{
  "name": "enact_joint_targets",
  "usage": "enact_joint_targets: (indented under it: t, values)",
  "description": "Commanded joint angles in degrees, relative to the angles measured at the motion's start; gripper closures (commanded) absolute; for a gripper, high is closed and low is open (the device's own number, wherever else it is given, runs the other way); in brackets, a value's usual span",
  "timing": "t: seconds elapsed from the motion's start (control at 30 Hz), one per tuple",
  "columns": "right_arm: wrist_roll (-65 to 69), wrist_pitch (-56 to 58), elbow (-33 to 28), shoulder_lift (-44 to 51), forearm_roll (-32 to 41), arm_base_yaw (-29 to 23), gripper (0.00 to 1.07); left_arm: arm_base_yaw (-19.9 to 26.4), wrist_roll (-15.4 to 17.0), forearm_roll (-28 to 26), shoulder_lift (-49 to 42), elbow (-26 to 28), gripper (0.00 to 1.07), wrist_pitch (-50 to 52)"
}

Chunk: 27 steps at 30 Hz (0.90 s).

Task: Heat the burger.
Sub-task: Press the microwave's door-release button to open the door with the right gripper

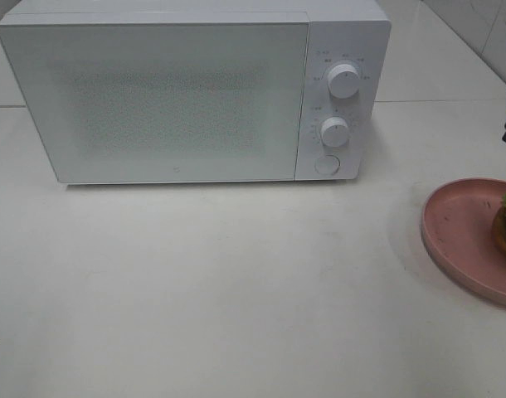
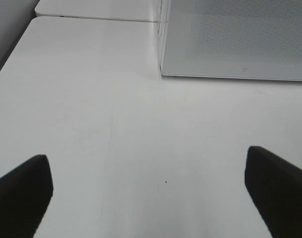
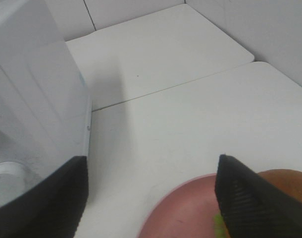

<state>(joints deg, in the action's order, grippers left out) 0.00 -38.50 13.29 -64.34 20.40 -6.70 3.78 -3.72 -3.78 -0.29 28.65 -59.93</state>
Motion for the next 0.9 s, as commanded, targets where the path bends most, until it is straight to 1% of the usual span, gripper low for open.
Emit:
enact_joint_targets:
  t: [0.03,0.07,0.1,0.13,0.17,0.2,0.23,0.27,0.3,0.33,0.37,0.4,0.43,0.47,0.5,0.53,0.57,0.6,0.63,0.67,0.7,0.73,0.8,0.83,0.9]
  values:
    - [-4.4,-2.9,-0.1,0.3,0.3,-5.0,0.36,0.3,0.2,-0.3,-1.4,-0.2,0.09,0.5]
    - [-7.9,-4.1,-0.1,0.3,3.3,-8.7,0.36,0.3,0.2,-0.3,-1.4,-0.2,0.09,0.5]
    - [-7.9,-4.1,-0.1,0.3,3.3,-8.7,0.36,0.3,0.2,-0.3,-1.4,-0.2,0.09,0.5]
    - [-9.3,-4.6,-0.1,0.3,4.9,-10.5,0.36,0.3,0.2,-0.3,-1.4,-0.2,0.09,0.5]
    - [-13.2,-6.2,-0.1,0.2,9.1,-13.7,0.36,0.3,0.2,-0.3,-1.4,-0.2,0.09,0.5]
    - [-13.2,-6.2,-0.1,0.2,9.1,-13.7,0.36,0.3,0.2,-0.3,-1.4,-0.2,0.09,0.5]
    - [-14.8,-7.3,-0.1,0.1,10.9,-15.0,0.36,0.3,0.2,-0.3,-1.4,-0.2,0.09,0.5]
    - [-17.6,-9.5,-0.1,-0.8,13.5,-17.5,0.36,0.3,0.2,-0.3,-1.4,-0.2,0.09,0.5]
    - [-17.6,-9.5,-0.1,-0.8,13.5,-17.5,0.36,0.3,0.2,-0.3,-1.4,-0.2,0.09,0.5]
    - [-18.7,-10.7,-0.1,-1.7,14.7,-18.9,0.36,0.3,0.2,-0.3,-1.4,-0.2,0.09,0.5]
    - [-19.7,-12.8,-0.1,-4.1,16.5,-21.5,0.36,0.3,0.2,-0.3,-1.4,-0.2,0.09,0.5]
    - [-19.7,-12.8,-0.1,-4.1,16.5,-21.5,0.36,0.3,0.2,-0.3,-1.4,-0.2,0.09,0.5]
    - [-19.7,-14.0,-0.1,-5.6,17.4,-22.7,0.36,0.3,0.2,-0.3,-1.4,-0.2,0.09,0.5]
    - [-19.6,-16.4,-0.1,-8.3,19.0,-25.3,0.36,0.3,0.2,-0.3,-1.4,-0.2,0.09,0.5]
    - [-19.6,-16.4,-0.1,-8.3,19.0,-25.3,0.36,0.3,0.2,-0.3,-1.4,-0.2,0.09,0.5]
    - [-19.6,-19.7,-0.1,-11.1,20.9,-28.3,0.36,0.3,0.2,-0.3,-1.4,-0.2,0.09,0.5]
    - [-19.6,-21.5,-0.1,-12.5,21.9,-30.0,0.36,0.3,0.2,-0.3,-1.4,-0.2,0.09,0.5]
    - [-19.6,-21.5,-0.1,-12.5,21.9,-30.0,0.36,0.3,0.2,-0.3,-1.4,-0.2,0.09,0.5]
    - [-19.5,-24.8,0.2,-15.6,24.2,-32.9,0.36,0.3,0.2,-0.3,-1.4,-0.2,0.09,0.5]
    - [-19.4,-26.1,0.3,-16.7,25.2,-34.3,0.36,0.3,0.2,-0.3,-1.4,-0.2,0.09,0.5]
    - [-19.4,-26.1,0.3,-16.7,25.2,-34.3,0.36,0.3,0.2,-0.3,-1.4,-0.2,0.09,0.5]
    - [-18.7,-29.1,0.6,-19.5,26.9,-36.7,0.36,0.3,0.2,-0.3,-1.4,-0.2,0.09,0.5]
    - [-18.6,-30.0,0.9,-20.6,27.8,-37.5,0.36,0.3,0.2,-0.3,-1.4,-0.2,0.09,0.5]
    - [-18.7,-31.1,1.8,-22.9,29.5,-39.2,0.36,0.3,0.2,-0.3,-1.4,-0.2,0.09,0.5]
    - [-18.7,-31.6,2.2,-23.8,30.0,-39.9,0.36,0.3,0.2,-0.3,-1.4,-0.2,0.09,0.5]
